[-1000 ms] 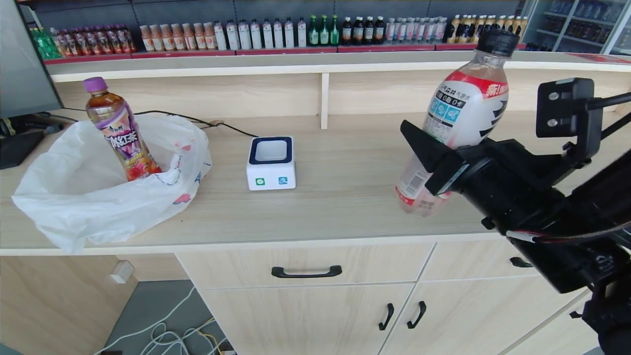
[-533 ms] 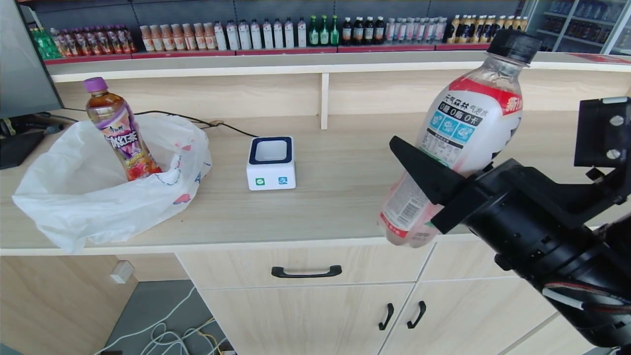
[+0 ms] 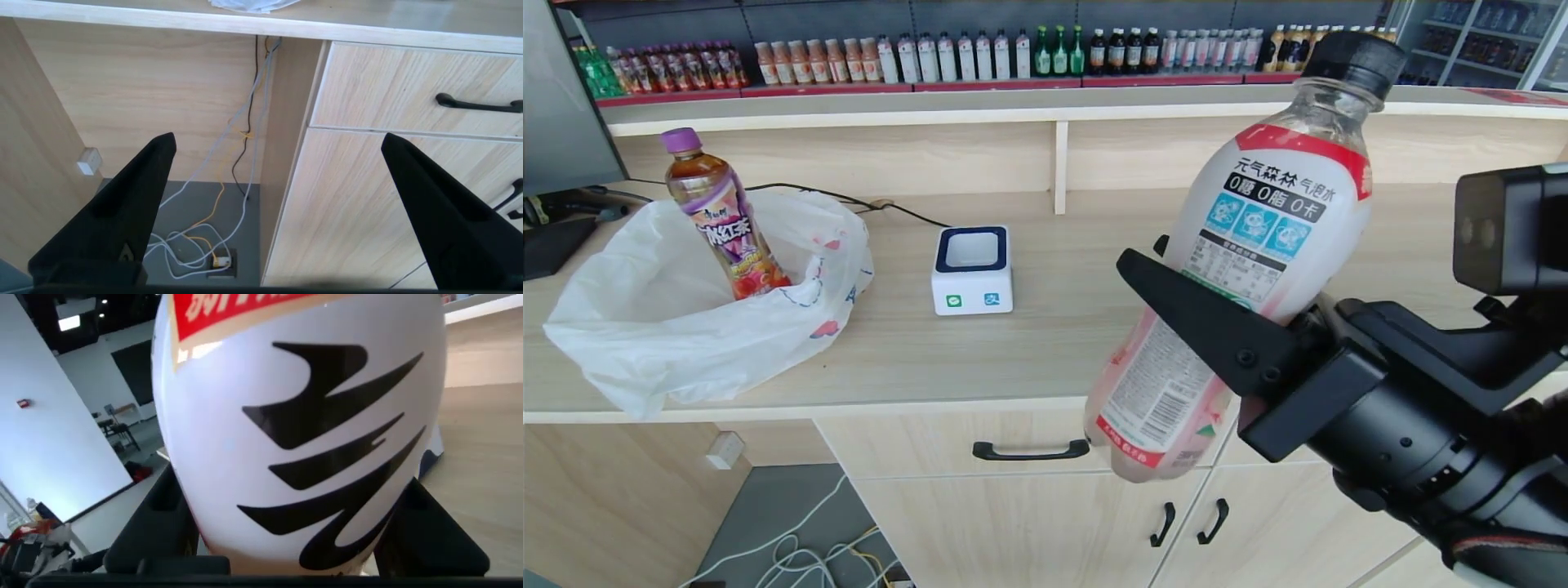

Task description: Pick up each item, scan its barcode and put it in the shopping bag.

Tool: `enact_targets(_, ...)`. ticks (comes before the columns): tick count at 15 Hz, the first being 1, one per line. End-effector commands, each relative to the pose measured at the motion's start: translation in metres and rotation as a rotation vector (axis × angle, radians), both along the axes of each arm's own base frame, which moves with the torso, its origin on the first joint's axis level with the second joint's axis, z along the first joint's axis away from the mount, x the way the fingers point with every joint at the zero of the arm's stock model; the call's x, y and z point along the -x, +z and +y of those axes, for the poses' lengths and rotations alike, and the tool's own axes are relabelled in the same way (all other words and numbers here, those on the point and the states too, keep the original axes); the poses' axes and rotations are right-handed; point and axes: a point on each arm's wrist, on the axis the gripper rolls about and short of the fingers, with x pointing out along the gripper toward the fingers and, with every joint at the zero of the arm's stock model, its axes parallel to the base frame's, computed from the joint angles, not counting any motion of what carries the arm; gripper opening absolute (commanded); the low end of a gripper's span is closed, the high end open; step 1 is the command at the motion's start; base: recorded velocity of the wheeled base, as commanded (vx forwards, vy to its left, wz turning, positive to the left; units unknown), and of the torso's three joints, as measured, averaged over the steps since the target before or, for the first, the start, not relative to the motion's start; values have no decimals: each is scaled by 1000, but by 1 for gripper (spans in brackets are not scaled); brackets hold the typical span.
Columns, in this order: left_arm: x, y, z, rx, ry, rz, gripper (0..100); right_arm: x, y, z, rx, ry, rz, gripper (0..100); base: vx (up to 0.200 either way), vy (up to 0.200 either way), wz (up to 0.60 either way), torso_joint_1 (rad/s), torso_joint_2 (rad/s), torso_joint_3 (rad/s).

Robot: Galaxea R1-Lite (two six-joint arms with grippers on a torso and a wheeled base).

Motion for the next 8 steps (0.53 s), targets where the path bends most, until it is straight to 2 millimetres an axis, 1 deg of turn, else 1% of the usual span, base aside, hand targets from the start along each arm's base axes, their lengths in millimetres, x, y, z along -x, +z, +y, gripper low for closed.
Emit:
enact_targets(1, 0, 0, 0, 0, 0, 0, 100, -3, -5, 5, 6, 34, 25, 0, 0, 0, 0, 0, 0, 0)
enact_targets(3, 0, 0, 0, 0, 0, 0, 100, -7, -1, 11, -36, 75, 60, 0, 0, 0, 0, 0, 0, 0)
enact_targets(5, 0, 0, 0, 0, 0, 0, 100, -14, 7, 21, -88, 101, 75, 0, 0, 0, 0, 0, 0, 0)
enact_targets(7, 0, 0, 0, 0, 0, 0, 100, -18, 18, 26, -149, 125, 82, 0, 0, 0, 0, 0, 0, 0)
enact_targets(8, 0, 0, 0, 0, 0, 0, 100, -18, 21, 27, -164, 144, 90, 0, 0, 0, 0, 0, 0, 0)
